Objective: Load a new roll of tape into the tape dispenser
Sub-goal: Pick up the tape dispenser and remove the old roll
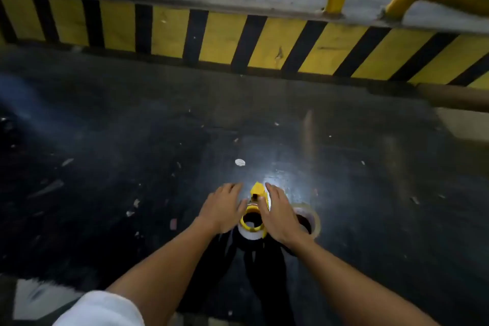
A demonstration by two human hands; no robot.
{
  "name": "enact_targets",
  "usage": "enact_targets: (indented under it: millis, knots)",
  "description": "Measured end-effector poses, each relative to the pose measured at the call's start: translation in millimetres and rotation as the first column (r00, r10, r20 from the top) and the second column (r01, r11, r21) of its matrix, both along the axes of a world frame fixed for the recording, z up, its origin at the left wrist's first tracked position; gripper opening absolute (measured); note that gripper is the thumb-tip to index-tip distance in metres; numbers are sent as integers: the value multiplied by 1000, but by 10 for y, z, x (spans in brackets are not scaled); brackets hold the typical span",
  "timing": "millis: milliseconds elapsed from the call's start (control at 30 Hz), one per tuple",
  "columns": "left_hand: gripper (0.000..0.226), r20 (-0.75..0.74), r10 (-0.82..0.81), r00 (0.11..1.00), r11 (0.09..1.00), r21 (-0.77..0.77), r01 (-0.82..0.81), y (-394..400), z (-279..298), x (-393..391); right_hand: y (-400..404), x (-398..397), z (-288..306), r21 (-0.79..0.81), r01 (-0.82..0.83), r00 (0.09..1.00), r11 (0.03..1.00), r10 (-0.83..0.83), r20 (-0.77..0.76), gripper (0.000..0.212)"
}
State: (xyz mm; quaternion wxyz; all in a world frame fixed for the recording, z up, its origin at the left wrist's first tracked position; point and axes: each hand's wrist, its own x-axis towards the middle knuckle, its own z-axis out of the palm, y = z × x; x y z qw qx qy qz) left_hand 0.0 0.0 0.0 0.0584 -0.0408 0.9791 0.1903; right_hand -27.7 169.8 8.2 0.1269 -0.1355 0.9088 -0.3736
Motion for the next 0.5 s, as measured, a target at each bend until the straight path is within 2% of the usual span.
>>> enact_targets:
  millis: [133, 267, 400, 500]
  knots:
    - [77, 166, -79, 983, 990, 128, 58, 27, -198, 152, -58, 77, -145, -47, 55, 985, 997, -47, 165, 54]
    - [96, 185, -125, 975, 978, 187, 90, 82, -348, 206, -89, 94, -280, -107, 118, 970, 987, -91, 227, 35]
    - [112, 224, -122, 967, 954, 296, 51, 124, -490, 181, -84, 143, -287, -137, 184, 937, 973, -132, 323, 56]
    - [113, 212, -62, 975, 943, 333, -12, 207, -510, 150, -93, 129, -359, -154, 264, 910, 952, -193, 368, 58]
